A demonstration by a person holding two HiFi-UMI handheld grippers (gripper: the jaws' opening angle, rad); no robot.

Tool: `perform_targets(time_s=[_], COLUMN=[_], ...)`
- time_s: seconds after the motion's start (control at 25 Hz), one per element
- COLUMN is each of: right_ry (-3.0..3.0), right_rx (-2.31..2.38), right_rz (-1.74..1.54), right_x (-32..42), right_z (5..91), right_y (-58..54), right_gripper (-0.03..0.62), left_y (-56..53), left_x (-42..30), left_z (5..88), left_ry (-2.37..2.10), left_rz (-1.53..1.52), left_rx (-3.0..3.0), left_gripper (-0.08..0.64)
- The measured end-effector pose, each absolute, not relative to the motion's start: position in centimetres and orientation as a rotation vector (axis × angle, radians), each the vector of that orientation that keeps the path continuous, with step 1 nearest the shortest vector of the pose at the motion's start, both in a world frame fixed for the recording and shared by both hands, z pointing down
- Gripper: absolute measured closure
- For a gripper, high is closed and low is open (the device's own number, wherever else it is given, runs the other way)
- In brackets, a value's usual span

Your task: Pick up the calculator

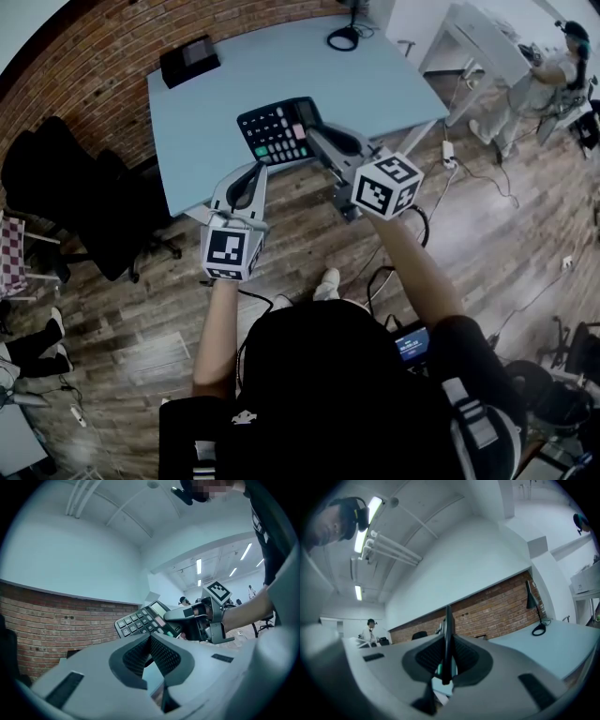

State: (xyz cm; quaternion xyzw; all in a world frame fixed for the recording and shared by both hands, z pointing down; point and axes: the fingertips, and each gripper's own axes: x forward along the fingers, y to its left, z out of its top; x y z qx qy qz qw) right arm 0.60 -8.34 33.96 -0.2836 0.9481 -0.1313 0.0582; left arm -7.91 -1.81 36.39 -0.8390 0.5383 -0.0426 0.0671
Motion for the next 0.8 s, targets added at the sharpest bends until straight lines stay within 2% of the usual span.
perform_targets(time_s=[0.8], right_ry=[2.853], right_rx=[-0.925], right_rz=[-0.374], right_x=[-1.4], right_z=[33.6], right_y=[-2.7], right_gripper=[0.538], left_y=[3.3], left_x=[-10.1], left_z=[36.9], left_ry=[1.558], left_rz=[-0.103], left_rx=[-2.578], left_gripper=[0.551])
